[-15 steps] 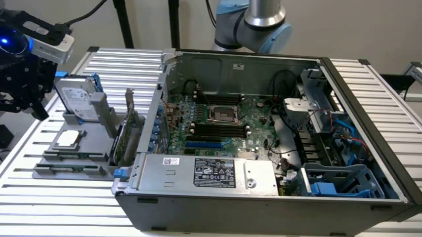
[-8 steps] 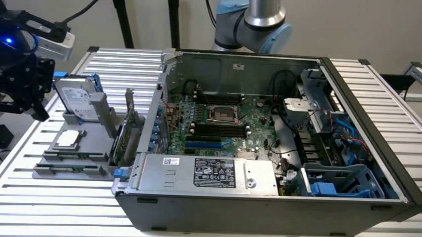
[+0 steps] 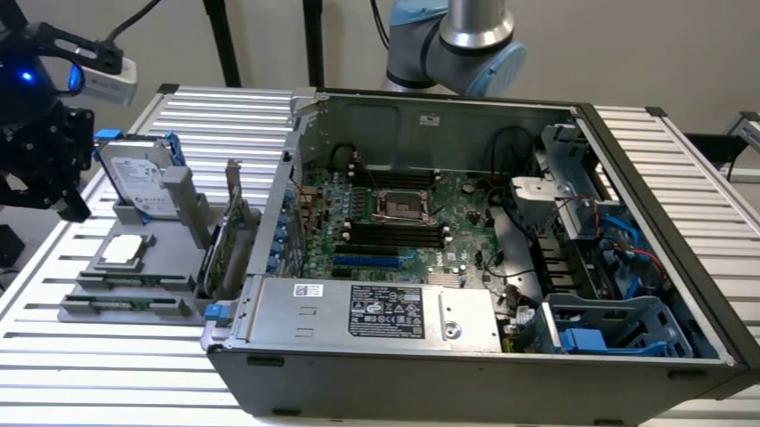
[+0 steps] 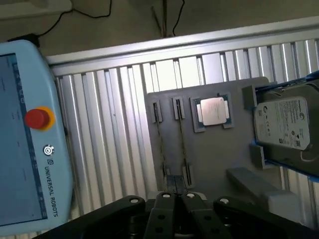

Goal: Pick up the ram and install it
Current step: 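Pick up the ram and move it above insertion slot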

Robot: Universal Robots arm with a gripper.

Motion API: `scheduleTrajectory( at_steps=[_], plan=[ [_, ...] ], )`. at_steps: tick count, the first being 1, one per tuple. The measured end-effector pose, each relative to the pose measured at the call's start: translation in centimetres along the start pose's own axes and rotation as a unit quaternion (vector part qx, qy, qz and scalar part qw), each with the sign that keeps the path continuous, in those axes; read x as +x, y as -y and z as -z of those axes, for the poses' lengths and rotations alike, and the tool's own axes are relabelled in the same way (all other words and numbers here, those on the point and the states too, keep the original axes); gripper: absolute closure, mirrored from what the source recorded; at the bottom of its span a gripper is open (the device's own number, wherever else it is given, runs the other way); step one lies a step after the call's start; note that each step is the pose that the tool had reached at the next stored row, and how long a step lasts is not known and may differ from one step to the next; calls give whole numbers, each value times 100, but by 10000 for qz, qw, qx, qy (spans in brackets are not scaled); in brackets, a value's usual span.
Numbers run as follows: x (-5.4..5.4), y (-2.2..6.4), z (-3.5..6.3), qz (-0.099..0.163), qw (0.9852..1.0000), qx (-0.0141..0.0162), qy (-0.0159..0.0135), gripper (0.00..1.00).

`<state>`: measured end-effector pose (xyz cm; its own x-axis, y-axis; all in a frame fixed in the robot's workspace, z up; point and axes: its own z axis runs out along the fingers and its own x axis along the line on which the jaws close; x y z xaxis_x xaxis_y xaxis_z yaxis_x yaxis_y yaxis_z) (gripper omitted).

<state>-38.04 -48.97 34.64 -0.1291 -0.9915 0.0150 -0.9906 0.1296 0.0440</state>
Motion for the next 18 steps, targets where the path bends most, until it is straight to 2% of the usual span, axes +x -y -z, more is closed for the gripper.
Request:
scheduleTrajectory(
  at_steps=[3, 7, 9, 10, 12, 16, 17, 18],
  plan=[
    [0, 1, -22, 277, 9996, 4, -12, 89],
    [-1, 2, -55, 631, 9980, 10, -28, 89],
    [-1, 2, -71, 753, 9972, 22, -32, 89],
    [-1, -1, -79, 792, 9968, 39, -34, 89],
    [5, -21, -94, 812, 9966, 109, -31, 89],
    [21, -105, -124, 810, 9963, 298, -19, 89],
    [22, -109, -131, 809, 9962, 328, -15, 89],
    [22, -109, -136, 809, 9961, 339, -11, 89]
  ],
)
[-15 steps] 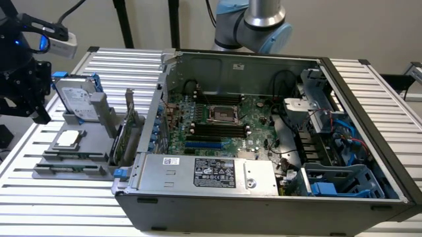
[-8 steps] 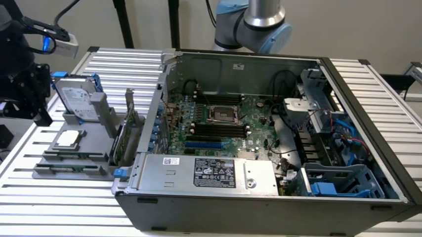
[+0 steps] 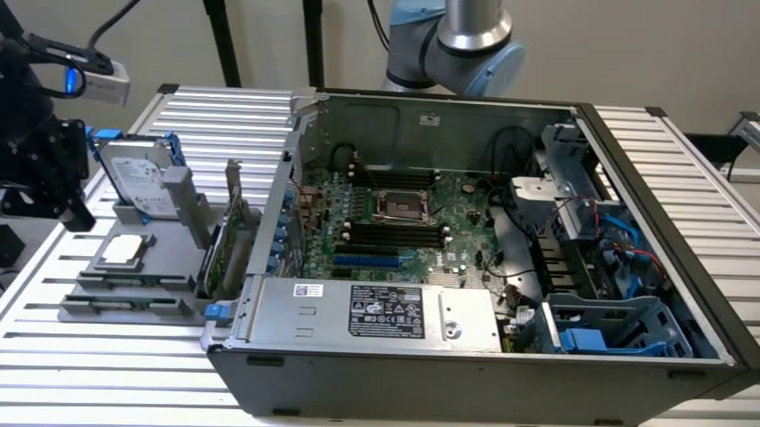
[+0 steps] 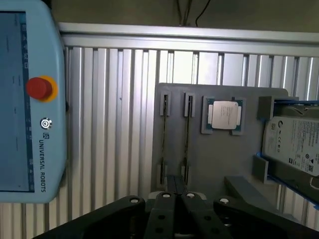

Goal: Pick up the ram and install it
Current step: 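Pick up the ram and move it above insertion slot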

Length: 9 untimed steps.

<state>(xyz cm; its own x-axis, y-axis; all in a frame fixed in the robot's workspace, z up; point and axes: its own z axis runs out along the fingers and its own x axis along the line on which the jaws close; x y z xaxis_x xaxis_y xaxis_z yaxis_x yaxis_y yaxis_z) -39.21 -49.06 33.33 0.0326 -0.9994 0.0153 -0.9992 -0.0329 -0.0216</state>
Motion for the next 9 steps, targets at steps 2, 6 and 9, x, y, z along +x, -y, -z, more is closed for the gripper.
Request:
scheduleTrajectory(
  at_steps=[2, 6, 9],
  plan=[
    [0, -1, -4, 0, 10000, 3, 5, 88],
    [-1, -2, -9, -2, 10000, 2, 14, 70],
    [-1, -1, -20, -2, 10000, -8, 22, 64]
  ],
)
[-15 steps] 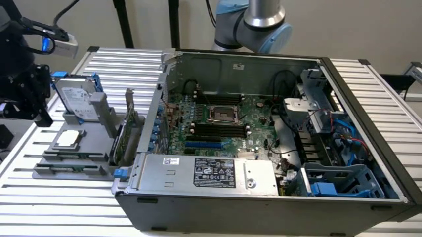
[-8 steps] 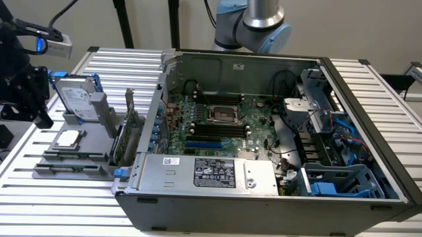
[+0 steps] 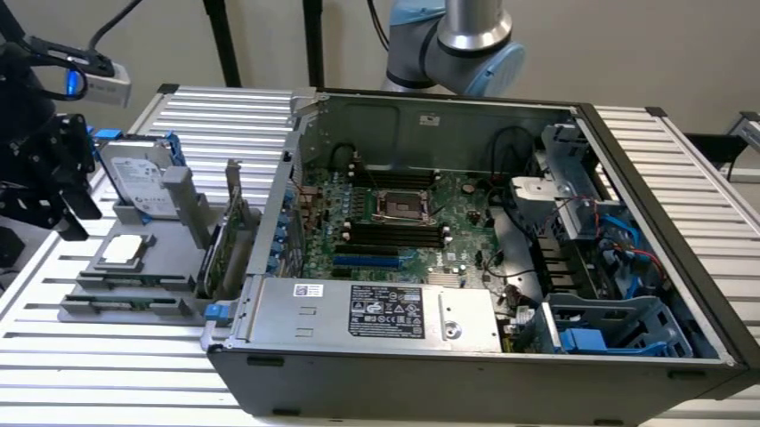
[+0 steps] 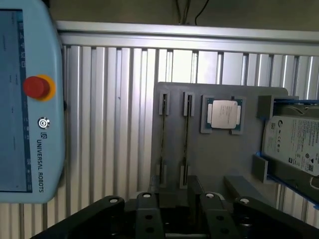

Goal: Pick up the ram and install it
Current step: 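Pick up the ram and move it above insertion slot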

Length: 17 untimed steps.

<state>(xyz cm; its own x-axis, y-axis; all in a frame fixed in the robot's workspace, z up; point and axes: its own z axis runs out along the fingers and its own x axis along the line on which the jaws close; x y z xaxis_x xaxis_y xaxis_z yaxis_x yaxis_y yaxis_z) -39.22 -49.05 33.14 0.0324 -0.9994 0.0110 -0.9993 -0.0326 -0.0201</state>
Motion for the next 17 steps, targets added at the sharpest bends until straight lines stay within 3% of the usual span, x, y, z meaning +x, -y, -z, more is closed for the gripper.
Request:
scheduleTrajectory(
  at_steps=[4, 7, 17],
  plan=[
    [1, -1, -30, 1, 10000, -53, 7, 64],
    [9, -2, -62, 1, 10000, -76, 16, 64],
    [80, 2, -240, -3, 10000, -82, 21, 64]
  ],
)
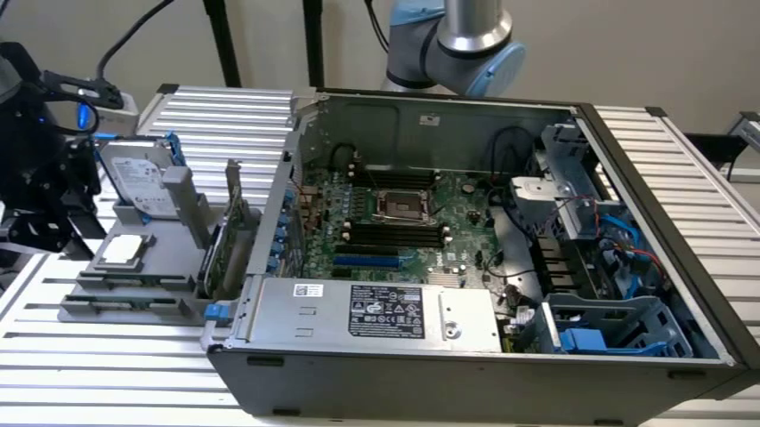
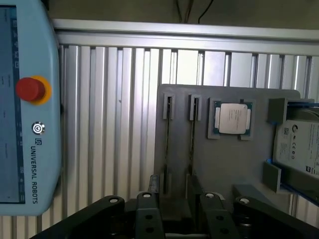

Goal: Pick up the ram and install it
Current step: 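Pick up the ram and move it above insertion slot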

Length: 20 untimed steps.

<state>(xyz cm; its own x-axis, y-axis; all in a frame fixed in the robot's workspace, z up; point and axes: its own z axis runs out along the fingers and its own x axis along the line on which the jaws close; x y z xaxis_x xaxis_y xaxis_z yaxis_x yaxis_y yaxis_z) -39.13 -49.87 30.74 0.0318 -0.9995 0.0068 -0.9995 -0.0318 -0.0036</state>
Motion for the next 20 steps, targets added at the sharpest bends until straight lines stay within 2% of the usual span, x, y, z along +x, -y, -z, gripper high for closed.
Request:
scheduleTrajectory(
  at_steps=[11, 20],
  plan=[
    [22, 6, -177, -1, 10000, -7, 27, 64],
    [34, 21, -329, -14, 10000, -21, 29, 64]
  ],
)
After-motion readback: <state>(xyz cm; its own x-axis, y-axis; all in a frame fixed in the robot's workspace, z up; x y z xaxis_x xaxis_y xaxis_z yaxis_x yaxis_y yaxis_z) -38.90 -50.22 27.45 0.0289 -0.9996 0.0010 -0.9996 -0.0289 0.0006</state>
